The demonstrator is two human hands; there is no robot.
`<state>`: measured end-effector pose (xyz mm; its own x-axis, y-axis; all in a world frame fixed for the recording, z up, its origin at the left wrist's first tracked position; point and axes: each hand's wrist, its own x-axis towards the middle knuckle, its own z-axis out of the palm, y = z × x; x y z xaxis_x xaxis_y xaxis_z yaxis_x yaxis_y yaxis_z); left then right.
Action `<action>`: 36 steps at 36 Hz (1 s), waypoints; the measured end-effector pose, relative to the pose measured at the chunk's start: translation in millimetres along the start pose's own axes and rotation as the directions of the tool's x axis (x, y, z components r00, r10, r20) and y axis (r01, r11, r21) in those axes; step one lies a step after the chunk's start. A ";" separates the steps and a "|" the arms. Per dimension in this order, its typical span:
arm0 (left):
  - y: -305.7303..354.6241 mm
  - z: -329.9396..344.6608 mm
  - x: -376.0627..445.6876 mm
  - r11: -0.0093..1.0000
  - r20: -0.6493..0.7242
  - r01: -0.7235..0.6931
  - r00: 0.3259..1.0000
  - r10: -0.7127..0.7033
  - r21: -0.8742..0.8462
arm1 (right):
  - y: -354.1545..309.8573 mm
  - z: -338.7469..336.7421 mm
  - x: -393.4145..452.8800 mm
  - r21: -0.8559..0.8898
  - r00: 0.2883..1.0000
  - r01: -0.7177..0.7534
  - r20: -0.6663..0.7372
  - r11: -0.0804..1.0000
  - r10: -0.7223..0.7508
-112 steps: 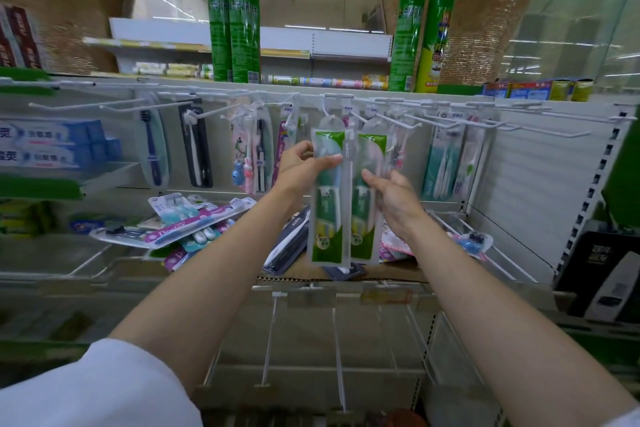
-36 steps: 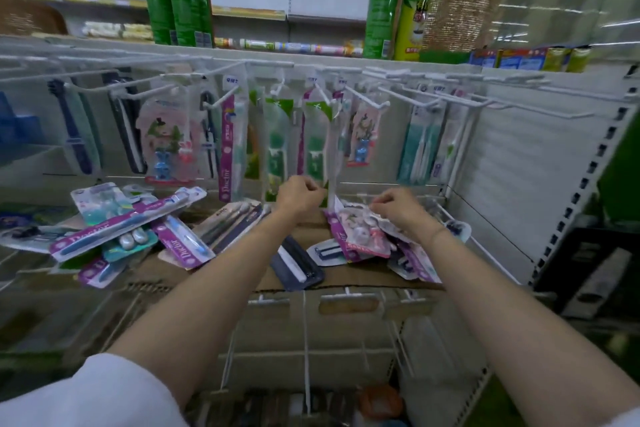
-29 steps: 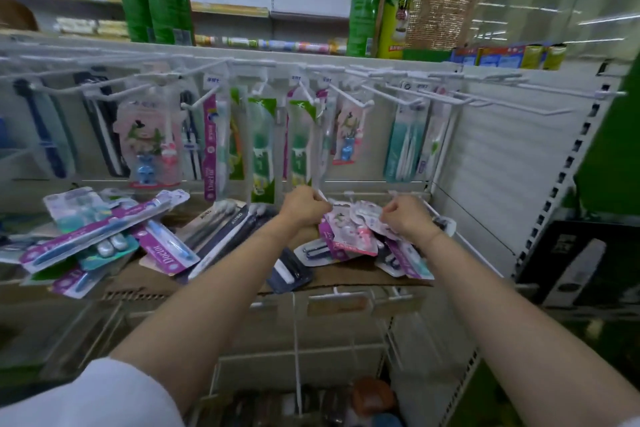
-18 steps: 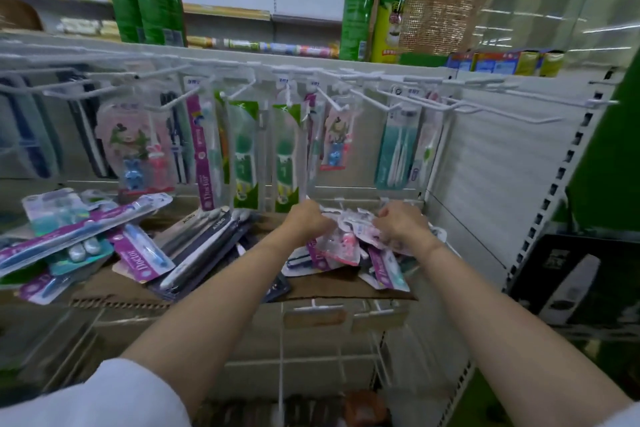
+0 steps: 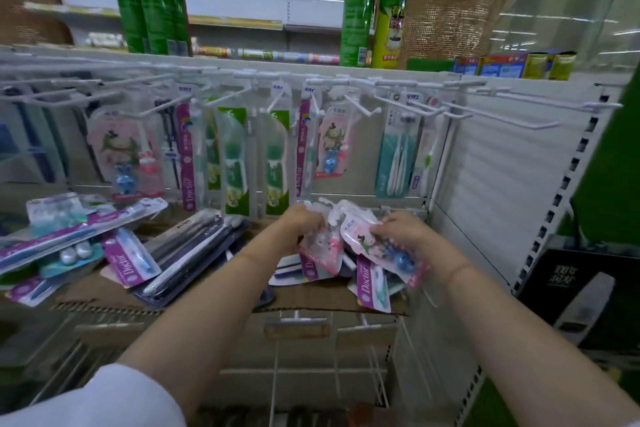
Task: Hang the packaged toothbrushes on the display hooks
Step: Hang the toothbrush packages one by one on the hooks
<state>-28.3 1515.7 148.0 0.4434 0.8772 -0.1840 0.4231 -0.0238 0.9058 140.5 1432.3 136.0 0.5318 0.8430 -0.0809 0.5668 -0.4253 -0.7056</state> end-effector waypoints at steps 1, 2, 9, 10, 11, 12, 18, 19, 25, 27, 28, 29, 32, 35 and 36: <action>1.8 -0.4 -2.7 1.000 0.002 0.001 1.000 -0.001 -0.017 | -1.0 -2.4 -2.4 0.046 1.000 0.002 0.004 0.999 -0.002; 2.8 -0.6 -3.5 1.000 -0.010 -0.003 1.000 0.003 -0.023 | -2.4 -4.6 -4.1 0.096 1.000 -0.001 -0.001 0.995 0.001; 11.9 -4.1 -5.5 0.996 -0.110 -0.047 0.993 0.039 -0.070 | -13.1 -11.1 -7.5 0.406 0.996 0.033 -0.087 0.913 0.003; 13.2 -4.9 -6.1 0.994 -0.116 -0.064 0.992 0.053 -0.089 | -14.9 -11.5 -9.2 0.436 0.996 0.039 -0.091 0.899 0.001; 14.1 -5.7 -7.3 0.990 -0.124 -0.085 0.990 0.071 -0.110 | -16.9 -12.2 -10.9 0.478 0.996 0.050 -0.092 0.877 -0.006; 14.8 -6.4 -8.1 0.985 -0.133 -0.106 0.987 0.087 -0.136 | -18.9 -12.8 -11.4 0.535 0.996 0.055 -0.083 0.843 -0.012; 18.3 -12.8 -12.9 0.948 -0.206 -0.209 0.965 0.160 -0.241 | -34.3 -18.6 -16.4 0.698 0.996 0.086 -0.045 0.711 -0.077; 19.3 -14.0 -13.7 0.941 -0.223 -0.230 0.959 0.176 -0.246 | -37.0 -19.4 -18.4 0.712 0.995 0.091 -0.046 0.696 -0.084; 27.6 -23.4 -18.1 0.887 -0.301 -0.374 0.908 0.291 -0.270 | -51.0 -19.8 -26.6 0.835 0.984 0.125 -0.034 0.535 -0.177; 31.5 -26.5 -20.3 0.868 -0.315 -0.411 0.893 0.321 -0.280 | -56.0 -19.8 -29.7 0.875 0.980 0.132 -0.045 0.465 -0.194; 33.5 -27.7 -20.5 0.863 -0.322 -0.420 0.888 0.327 -0.282 | -58.7 -19.7 -30.6 0.892 0.979 0.131 -0.048 0.432 -0.198; 35.2 -28.5 -21.3 0.860 -0.328 -0.424 0.885 0.329 -0.282 | -61.2 -19.5 -30.8 0.907 0.979 0.127 -0.050 0.400 -0.198; 37.2 -30.5 -22.4 0.859 -0.339 -0.430 0.880 0.331 -0.278 | -69.1 -19.3 -31.8 0.938 0.979 0.106 -0.041 0.330 -0.199; 36.2 -33.6 -21.3 0.848 -0.363 -0.447 0.869 0.337 -0.284 | -75.1 -18.4 -32.7 0.935 0.970 0.112 -0.029 0.335 -0.243; 36.1 -34.6 -20.5 0.849 -0.367 -0.446 0.868 0.334 -0.283 | -76.6 -17.8 -32.8 0.930 0.966 0.118 -0.027 0.348 -0.256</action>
<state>-49.5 1513.4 197.6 0.2357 0.9298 0.2826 -0.0624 -0.2757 0.9592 90.8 1431.3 205.3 0.3859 0.9145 0.1217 -0.3254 0.2583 -0.9096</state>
